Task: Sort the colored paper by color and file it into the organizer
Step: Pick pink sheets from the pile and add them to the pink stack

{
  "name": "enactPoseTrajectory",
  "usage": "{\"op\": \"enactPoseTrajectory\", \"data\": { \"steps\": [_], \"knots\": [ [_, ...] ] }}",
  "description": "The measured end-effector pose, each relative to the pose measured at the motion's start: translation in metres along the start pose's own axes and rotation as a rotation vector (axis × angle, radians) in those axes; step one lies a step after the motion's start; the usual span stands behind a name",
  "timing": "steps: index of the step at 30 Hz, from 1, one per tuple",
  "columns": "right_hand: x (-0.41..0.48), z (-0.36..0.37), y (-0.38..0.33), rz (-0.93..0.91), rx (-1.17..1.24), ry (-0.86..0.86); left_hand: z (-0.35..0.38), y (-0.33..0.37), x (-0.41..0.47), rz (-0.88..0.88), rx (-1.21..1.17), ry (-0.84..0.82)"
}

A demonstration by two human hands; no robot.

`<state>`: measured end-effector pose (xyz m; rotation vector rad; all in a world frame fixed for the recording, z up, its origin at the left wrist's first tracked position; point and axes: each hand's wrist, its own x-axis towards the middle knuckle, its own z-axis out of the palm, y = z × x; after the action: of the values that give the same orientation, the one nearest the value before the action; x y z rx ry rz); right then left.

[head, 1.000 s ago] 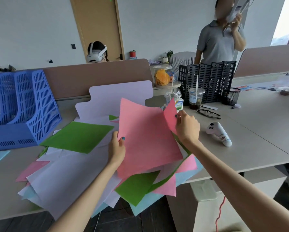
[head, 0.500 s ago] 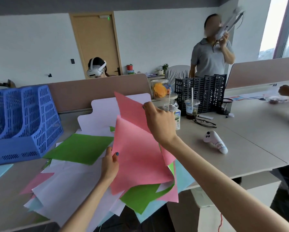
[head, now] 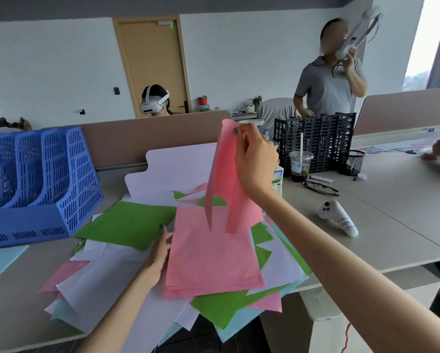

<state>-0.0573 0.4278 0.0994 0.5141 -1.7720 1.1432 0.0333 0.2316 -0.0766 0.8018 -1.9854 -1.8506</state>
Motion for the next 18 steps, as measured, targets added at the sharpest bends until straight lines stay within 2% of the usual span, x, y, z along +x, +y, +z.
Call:
{"op": "enactPoseTrajectory", "data": {
  "steps": [4, 11, 16, 18],
  "knots": [
    [0.005, 0.011, -0.007, 0.013, -0.002, -0.100, -0.002, -0.001, 0.003, -0.069, -0.105, -0.008],
    [-0.007, 0.035, 0.034, 0.400, 0.130, -0.129, -0.006, 0.005, 0.004, -0.158, -0.190, -0.003],
    [-0.049, 0.047, 0.086, 0.629, 0.135, -0.253, -0.007, 0.006, 0.008, -0.203, -0.270, -0.066],
    [-0.070, 0.049, 0.102, 0.702, 0.114, -0.297, -0.008, 0.007, 0.006, -0.166, -0.190, -0.106]
  ]
}}
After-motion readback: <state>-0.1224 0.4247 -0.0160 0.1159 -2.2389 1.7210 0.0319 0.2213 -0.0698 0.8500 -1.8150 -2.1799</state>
